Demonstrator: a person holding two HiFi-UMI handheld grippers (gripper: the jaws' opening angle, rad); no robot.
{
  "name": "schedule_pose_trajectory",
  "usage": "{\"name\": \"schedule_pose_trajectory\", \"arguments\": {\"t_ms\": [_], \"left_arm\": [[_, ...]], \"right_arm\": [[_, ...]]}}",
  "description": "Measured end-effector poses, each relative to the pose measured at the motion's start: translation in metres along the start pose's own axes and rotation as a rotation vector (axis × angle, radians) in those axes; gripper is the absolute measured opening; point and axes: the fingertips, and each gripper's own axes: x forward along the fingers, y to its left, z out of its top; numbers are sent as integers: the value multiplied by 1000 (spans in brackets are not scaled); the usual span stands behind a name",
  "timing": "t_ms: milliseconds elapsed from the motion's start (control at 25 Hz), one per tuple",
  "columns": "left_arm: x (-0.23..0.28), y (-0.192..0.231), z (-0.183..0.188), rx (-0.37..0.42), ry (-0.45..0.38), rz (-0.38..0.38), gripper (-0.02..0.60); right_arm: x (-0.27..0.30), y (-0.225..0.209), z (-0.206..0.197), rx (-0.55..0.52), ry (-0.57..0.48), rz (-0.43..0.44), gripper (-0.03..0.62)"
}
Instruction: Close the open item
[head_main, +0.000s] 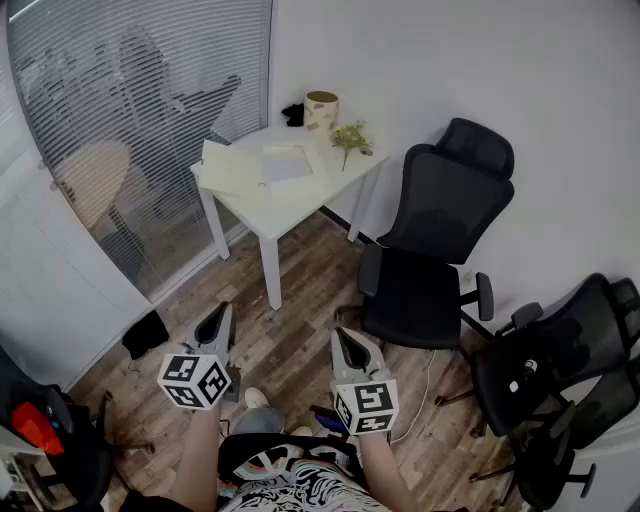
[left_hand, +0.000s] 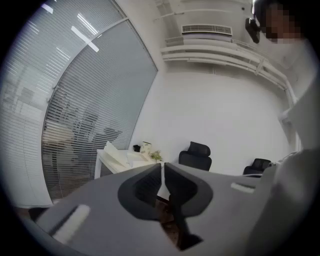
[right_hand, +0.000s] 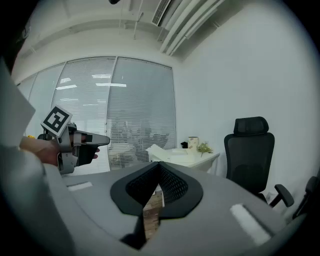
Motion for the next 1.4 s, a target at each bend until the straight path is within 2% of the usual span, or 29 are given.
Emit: {"name": "schedule_pose_trajectory", "arguments": {"t_ms": [440, 680, 880, 1080, 1400], "left_arm": [[-3, -4, 0, 1, -10, 1, 57], [-2, -8, 2, 11, -19, -13, 58], [-2, -1, 1, -39, -39, 9, 169], [9, 12, 5, -91, -50, 26, 169], [64, 39, -9, -87, -2, 50, 169]], "right_arm": [[-5, -3, 0, -3, -5, -3, -2], [-7, -10, 5, 59, -42, -8, -2], [-6, -18, 0, 60, -33, -14, -2], [9, -22, 1, 68, -31, -1, -2], [57, -48, -11, 75, 18, 10, -2]]}}
